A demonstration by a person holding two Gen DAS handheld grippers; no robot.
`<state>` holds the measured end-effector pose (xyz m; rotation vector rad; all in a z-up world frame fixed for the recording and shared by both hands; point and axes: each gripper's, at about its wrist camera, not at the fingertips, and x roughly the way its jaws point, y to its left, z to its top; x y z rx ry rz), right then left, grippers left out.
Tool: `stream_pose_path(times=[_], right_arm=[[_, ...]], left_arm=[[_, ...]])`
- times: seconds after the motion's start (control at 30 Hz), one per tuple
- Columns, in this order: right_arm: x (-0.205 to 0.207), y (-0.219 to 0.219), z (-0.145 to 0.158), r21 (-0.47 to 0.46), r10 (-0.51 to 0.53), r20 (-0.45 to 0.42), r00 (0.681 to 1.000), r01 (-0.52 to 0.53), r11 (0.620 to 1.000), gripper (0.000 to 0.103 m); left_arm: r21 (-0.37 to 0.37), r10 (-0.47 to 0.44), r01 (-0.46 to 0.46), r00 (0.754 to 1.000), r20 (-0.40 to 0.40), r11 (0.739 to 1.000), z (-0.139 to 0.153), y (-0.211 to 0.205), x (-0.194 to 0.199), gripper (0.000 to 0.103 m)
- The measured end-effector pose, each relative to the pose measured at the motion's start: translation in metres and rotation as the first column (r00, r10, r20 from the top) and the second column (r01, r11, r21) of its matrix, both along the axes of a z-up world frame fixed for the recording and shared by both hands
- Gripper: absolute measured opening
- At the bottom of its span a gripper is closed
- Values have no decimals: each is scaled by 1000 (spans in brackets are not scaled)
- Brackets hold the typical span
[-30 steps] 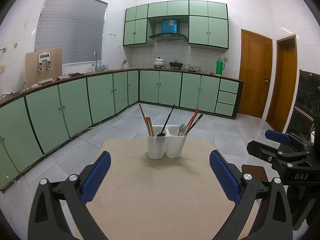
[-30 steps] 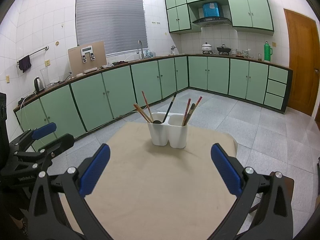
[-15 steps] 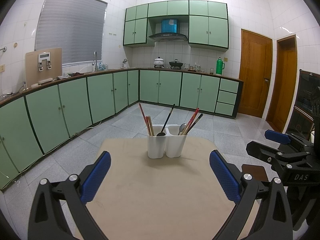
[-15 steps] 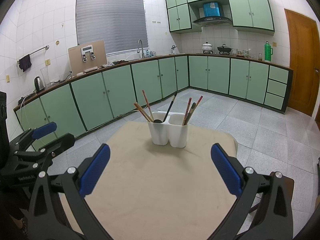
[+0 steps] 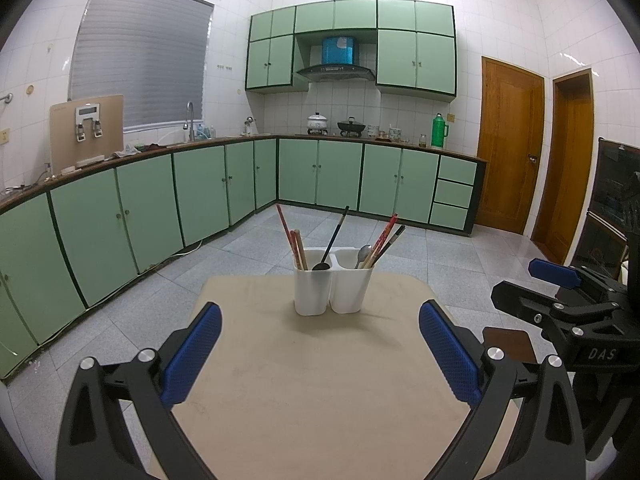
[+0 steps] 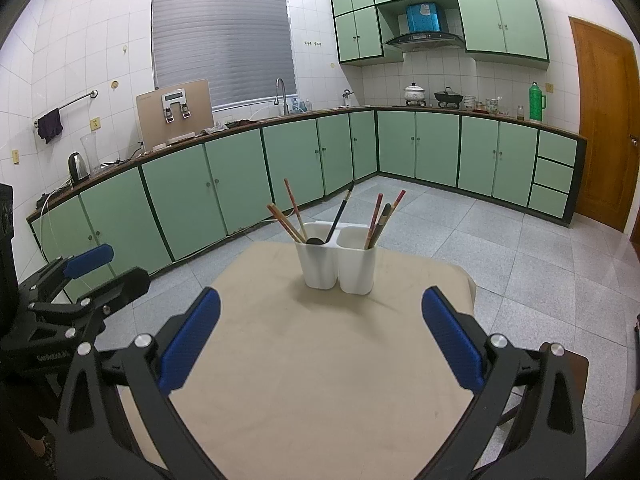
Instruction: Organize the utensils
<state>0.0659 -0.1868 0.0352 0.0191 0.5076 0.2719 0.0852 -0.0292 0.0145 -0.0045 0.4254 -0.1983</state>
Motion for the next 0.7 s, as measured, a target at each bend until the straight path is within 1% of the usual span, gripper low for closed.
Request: stream_pose_path(times=[0.4, 0.7], right_arm=[[0, -1, 1, -1, -2, -1, 1000, 2, 1000, 98], [3, -2, -11, -5, -9, -10, 1000, 8, 1000, 98]], left_arm=[[-7, -4, 4, 1000, -6, 1000, -3, -2, -1, 97], [-14, -3, 3, 1000, -11, 1000, -2, -2, 0, 97]])
